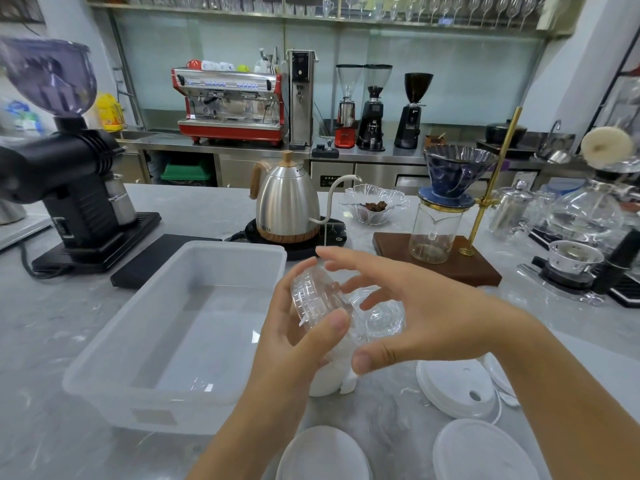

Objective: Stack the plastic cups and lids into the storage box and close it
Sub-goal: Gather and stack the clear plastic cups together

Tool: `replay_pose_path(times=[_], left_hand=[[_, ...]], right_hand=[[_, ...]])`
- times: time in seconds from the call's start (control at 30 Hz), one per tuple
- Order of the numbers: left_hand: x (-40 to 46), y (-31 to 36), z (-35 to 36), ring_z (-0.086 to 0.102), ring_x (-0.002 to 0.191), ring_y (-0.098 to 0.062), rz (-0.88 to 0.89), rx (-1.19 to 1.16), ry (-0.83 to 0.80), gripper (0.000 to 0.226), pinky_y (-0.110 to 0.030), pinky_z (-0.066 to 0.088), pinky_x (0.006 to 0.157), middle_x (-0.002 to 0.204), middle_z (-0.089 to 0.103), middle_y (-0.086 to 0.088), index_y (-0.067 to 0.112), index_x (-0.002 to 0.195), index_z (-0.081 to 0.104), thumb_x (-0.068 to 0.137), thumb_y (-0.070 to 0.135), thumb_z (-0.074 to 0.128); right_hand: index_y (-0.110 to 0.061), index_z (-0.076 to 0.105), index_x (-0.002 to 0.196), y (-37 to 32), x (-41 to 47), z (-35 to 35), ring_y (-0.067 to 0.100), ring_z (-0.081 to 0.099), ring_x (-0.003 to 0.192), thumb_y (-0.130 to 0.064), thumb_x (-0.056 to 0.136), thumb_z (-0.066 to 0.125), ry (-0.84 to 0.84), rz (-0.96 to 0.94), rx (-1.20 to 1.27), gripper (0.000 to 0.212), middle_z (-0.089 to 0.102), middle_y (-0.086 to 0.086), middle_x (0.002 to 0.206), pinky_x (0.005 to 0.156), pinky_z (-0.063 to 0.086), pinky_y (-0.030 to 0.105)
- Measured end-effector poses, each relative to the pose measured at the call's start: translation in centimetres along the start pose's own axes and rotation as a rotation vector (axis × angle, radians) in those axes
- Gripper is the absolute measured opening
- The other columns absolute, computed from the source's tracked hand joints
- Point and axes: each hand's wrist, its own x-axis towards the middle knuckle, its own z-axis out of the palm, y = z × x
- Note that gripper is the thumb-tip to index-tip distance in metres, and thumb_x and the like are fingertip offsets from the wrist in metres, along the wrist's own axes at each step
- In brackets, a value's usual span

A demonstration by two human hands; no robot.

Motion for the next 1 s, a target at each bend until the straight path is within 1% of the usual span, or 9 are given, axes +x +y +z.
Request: replay_pose_path(times=[0.07,0.17,0.27,0.47,0.67,0.77,0.87,0.97,1.0], left_hand=[[-0.02,0.11,-0.03,0.072,0.119,-0.028,0.002,0.004,0.000,0.089,-0.070,0.050,0.102,0.125,0.075,0.001,0.047,0.134,0.060,0.054,0.064,0.094],[-0.13,0.20,0.08,0.070,0.122,-0.029,0.001,-0.001,0.002,0.092,-0.071,0.050,0.101,0.130,0.074,0.001,0.044,0.136,0.059,0.054,0.066,0.094],[-0.22,0.16,0.17,0.069,0.123,-0.030,0.005,-0.004,0.003,0.094,-0.073,0.051,0.098,0.133,0.072,0.003,0.043,0.138,0.057,0.054,0.067,0.094],[-0.19,0.07,0.12,0.069,0.124,-0.028,0.002,0.003,-0.008,0.093,-0.067,0.053,0.098,0.133,0.072,0.004,0.048,0.136,0.058,0.052,0.068,0.094],[-0.35,0.13,0.20,0.067,0.125,-0.035,0.008,-0.014,-0.024,0.094,-0.071,0.049,0.101,0.135,0.071,-0.003,0.043,0.137,0.058,0.054,0.067,0.094],[-0.29,0.20,0.14,0.068,0.125,-0.035,0.010,-0.027,-0.028,0.091,-0.067,0.054,0.097,0.135,0.071,-0.004,0.042,0.135,0.060,0.054,0.066,0.094],[-0.23,0.27,0.08,0.069,0.123,-0.032,0.014,-0.028,-0.017,0.091,-0.063,0.056,0.096,0.134,0.071,-0.002,0.042,0.135,0.061,0.054,0.066,0.094],[-0.16,0.30,0.03,0.070,0.122,-0.031,0.014,-0.050,-0.011,0.088,-0.051,0.062,0.089,0.132,0.073,-0.003,0.038,0.135,0.062,0.057,0.061,0.094],[-0.13,0.30,-0.03,0.071,0.121,-0.032,0.012,-0.053,-0.011,0.088,-0.051,0.062,0.088,0.131,0.073,-0.003,0.038,0.136,0.061,0.057,0.061,0.094]], right_hand=[[-0.057,0.025,0.150,-0.10,-0.05,-0.13,-0.006,0.048,0.131,-0.052,0.071,0.084,0.031,-0.015,0.003,0.098,0.043,-0.032,0.146,0.105,0.049,0.029],[-0.059,0.030,0.146,-0.28,0.06,-0.09,-0.002,0.052,0.127,-0.049,0.073,0.085,0.024,-0.024,-0.018,0.092,0.047,-0.029,0.144,0.103,0.052,0.030],[-0.060,0.032,0.145,-0.27,0.11,0.02,-0.001,0.054,0.124,-0.047,0.071,0.087,0.030,-0.022,-0.017,0.093,0.049,-0.027,0.141,0.100,0.053,0.030],[-0.061,0.034,0.143,-0.32,-0.01,0.04,0.001,0.057,0.121,-0.044,0.070,0.089,0.044,-0.024,-0.023,0.093,0.051,-0.026,0.139,0.098,0.053,0.029],[-0.052,0.039,0.145,-0.32,0.05,0.14,0.003,0.056,0.124,-0.039,0.067,0.093,0.058,-0.037,-0.011,0.096,0.051,-0.025,0.143,0.097,0.054,0.030],[-0.054,0.039,0.144,-0.26,0.15,0.31,0.003,0.056,0.122,-0.041,0.067,0.092,0.076,-0.046,-0.008,0.094,0.053,-0.025,0.140,0.096,0.054,0.029],[-0.054,0.037,0.145,-0.08,0.36,0.58,0.002,0.057,0.121,-0.042,0.067,0.091,0.092,-0.045,-0.013,0.095,0.053,-0.026,0.139,0.096,0.054,0.028],[-0.057,0.033,0.145,0.24,0.50,0.76,-0.001,0.055,0.123,-0.047,0.070,0.088,0.077,-0.043,-0.015,0.093,0.049,-0.029,0.141,0.097,0.053,0.026],[-0.058,0.032,0.145,0.37,0.52,0.71,-0.003,0.054,0.124,-0.052,0.071,0.085,0.071,-0.042,-0.007,0.092,0.048,-0.030,0.142,0.098,0.052,0.025]])
